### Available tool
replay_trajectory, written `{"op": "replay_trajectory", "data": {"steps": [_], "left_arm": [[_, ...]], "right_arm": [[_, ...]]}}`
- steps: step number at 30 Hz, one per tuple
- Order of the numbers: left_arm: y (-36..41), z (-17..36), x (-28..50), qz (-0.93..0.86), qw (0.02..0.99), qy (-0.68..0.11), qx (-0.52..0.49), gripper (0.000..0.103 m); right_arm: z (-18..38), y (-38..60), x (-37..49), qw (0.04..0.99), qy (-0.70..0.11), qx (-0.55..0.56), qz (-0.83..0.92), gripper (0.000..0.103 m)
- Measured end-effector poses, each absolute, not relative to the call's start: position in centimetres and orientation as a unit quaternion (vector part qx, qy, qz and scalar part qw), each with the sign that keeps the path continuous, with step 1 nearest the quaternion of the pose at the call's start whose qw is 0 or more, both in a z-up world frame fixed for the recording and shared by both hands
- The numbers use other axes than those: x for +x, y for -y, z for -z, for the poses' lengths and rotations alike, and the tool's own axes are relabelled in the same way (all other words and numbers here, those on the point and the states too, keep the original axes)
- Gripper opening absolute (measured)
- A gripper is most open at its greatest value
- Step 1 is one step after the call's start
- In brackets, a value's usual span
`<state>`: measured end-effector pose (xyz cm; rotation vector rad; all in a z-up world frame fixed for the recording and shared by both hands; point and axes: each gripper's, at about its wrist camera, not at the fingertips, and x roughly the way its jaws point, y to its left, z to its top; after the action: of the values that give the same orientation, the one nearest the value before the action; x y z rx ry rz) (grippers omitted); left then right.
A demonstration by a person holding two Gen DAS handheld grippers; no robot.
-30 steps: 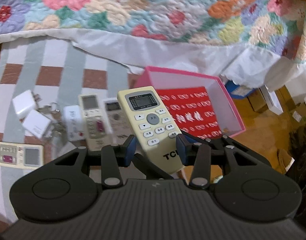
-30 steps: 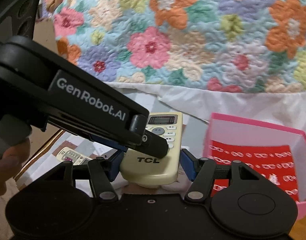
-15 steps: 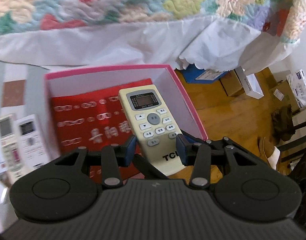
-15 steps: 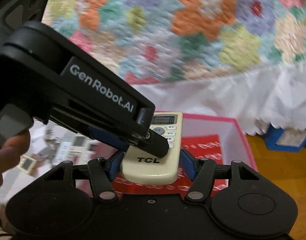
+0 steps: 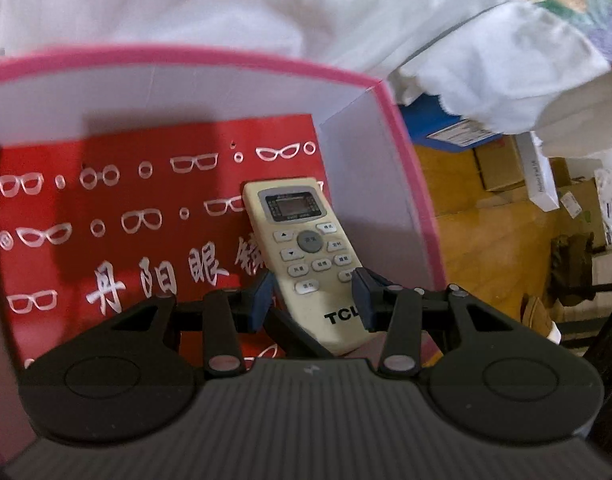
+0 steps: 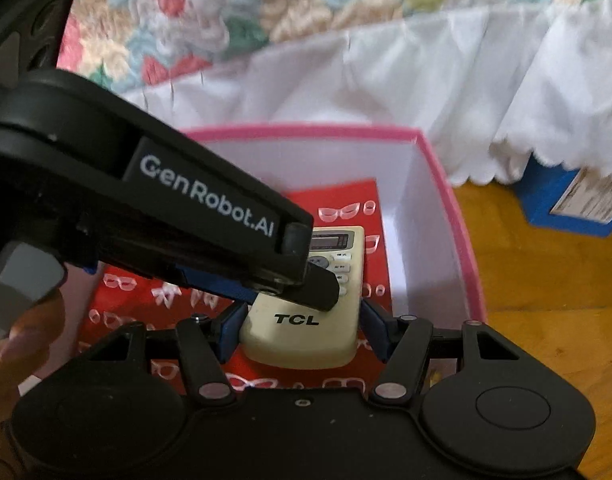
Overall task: Organize rigid objects
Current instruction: 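Lower the remote onto the red lining and open the left gripper, then move the left gripper back to the small white charger plug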
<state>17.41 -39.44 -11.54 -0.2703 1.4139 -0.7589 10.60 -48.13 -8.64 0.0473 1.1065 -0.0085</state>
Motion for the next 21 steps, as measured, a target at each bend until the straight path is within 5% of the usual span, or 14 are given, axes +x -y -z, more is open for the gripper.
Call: {"op": "replay_trajectory", "data": {"steps": [7,13,21], "left_arm": [[40.0,12.6,16.8,0.316,0.688,-0.647,-0.090,0.051],[37.2,7.8,15.8,0.355,0.720,-0.594,-0.055,0.053],[30.2,1.1,14.6,0.389,0.747,-0.539,-0.012,0.068]], "right_arm": [[9.3,47.2,9.7,0.846,-0.533,-0.003,0.011,0.068],[5.6,45.5,7.2,0.871,-0.491,-0.001,-0.001,0.068],[1.6,42.3,5.0,0.874,-0.479,0.039,-0.078,0.069]]}}
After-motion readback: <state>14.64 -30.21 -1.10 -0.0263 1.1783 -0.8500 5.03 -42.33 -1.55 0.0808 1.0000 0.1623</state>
